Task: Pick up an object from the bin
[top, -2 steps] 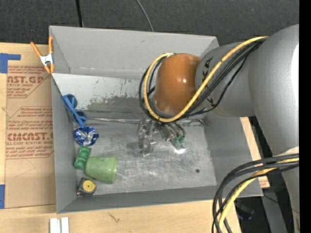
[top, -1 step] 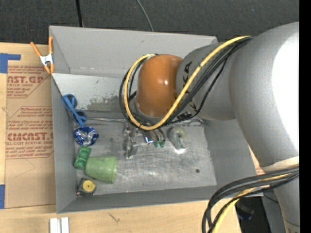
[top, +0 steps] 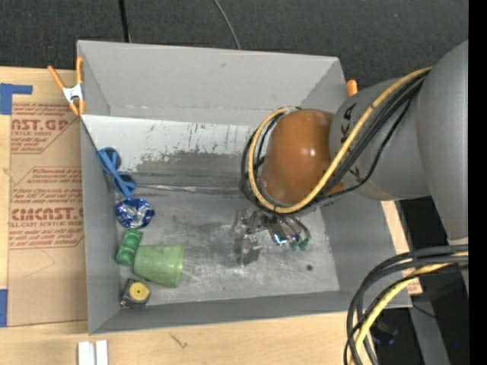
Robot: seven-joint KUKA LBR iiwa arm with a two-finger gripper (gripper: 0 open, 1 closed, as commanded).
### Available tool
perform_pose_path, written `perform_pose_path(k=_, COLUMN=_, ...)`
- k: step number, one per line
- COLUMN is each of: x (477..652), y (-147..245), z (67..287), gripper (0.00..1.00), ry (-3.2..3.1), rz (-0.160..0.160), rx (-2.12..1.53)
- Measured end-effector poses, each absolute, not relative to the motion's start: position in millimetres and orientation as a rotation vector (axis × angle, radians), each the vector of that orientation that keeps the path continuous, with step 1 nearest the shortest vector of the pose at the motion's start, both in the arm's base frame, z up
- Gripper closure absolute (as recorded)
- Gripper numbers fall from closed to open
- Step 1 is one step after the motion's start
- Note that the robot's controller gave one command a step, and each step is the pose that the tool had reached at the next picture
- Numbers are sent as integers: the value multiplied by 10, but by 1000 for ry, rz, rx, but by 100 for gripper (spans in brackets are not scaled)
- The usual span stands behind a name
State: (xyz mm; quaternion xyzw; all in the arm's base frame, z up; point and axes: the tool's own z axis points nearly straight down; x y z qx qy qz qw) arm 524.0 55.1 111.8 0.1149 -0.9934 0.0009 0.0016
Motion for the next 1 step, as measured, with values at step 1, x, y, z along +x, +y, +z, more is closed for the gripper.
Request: perform_pose_path(k=1, x=5206, y=1100, z=1129, gripper=100, ry=-3140, rz=-5, rx=130)
